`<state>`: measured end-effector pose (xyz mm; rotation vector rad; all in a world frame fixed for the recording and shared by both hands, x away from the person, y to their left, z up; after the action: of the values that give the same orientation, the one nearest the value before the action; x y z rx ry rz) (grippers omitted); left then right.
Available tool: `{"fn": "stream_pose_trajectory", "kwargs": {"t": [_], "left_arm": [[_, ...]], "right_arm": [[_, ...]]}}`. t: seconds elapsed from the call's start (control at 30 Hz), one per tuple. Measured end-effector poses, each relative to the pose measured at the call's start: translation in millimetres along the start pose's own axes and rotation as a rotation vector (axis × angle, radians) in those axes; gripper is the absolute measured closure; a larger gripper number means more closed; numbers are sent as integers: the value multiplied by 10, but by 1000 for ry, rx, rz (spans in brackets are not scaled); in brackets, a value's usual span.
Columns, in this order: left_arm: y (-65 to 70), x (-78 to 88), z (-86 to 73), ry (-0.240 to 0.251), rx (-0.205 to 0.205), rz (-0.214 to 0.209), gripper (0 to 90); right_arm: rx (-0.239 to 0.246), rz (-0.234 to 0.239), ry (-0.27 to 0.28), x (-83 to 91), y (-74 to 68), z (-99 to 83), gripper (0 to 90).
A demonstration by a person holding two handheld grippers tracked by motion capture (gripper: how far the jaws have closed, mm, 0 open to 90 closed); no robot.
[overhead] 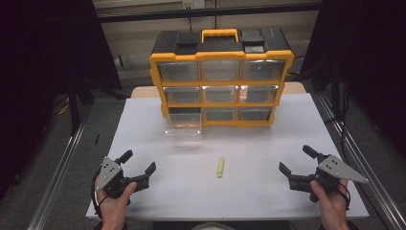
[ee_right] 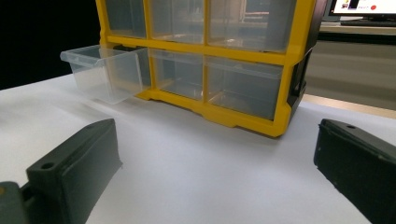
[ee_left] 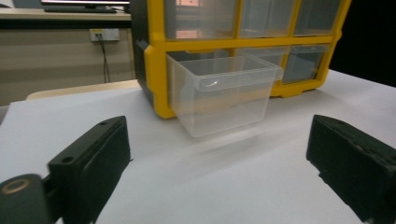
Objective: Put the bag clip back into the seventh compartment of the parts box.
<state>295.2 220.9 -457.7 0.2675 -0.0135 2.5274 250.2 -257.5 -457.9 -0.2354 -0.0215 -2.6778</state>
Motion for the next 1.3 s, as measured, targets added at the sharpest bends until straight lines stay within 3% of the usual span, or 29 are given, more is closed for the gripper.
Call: {"fn": "stream_pose_trajectory", "kwargs": {"t": [0.23, 0.33, 0.37, 0.43, 0.73, 0.8, 0.87, 0.93, 1.03, 1.2, 1.3], "left_arm": [[81, -8, 15, 2, -4, -23, 82], [69, -31, -6, -44, -12, -28, 80], [72, -39, 0, -48, -1, -25, 80], [76, -45, 19, -51, -19, -21, 75], [353, -189, 59, -85, -39, -124, 53], [396, -225, 56, -93, -7, -147, 49], [433, -272, 32, -115, -63, -146, 48], [477, -314, 16, -126, -85, -153, 48], [522, -387, 27, -131, -64, -165, 46], [695, -552, 80, -162, -92, -198, 45], [782, -589, 137, -155, -98, -208, 44]], "right_arm": [[-7, 4, -3, -6, 9, -8, 0], [-8, 5, -1, -21, 7, -3, 0], [-11, 6, -1, -19, -2, 1, 0], [-8, 10, 6, -21, -12, 12, 0], [0, 11, 7, -13, -22, 22, 0], [-4, 8, 7, -8, -20, 25, 0], [-5, 7, 8, -8, -23, 26, 0], [-3, 10, 10, -21, -27, 25, 0], [-4, 15, 10, -33, -23, 23, 0], [-14, 12, 8, -26, 0, 12, 0], [-19, 11, 16, -7, 3, 16, 0]]}}
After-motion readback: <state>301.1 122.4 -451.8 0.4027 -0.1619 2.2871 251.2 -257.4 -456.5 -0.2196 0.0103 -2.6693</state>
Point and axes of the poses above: each handheld gripper's, and its own axes: x roughly backward along the jaws, z roughly out of its top, y roughly to its right, the point moved 6 cm from there along -x, roughly forward along the jaws
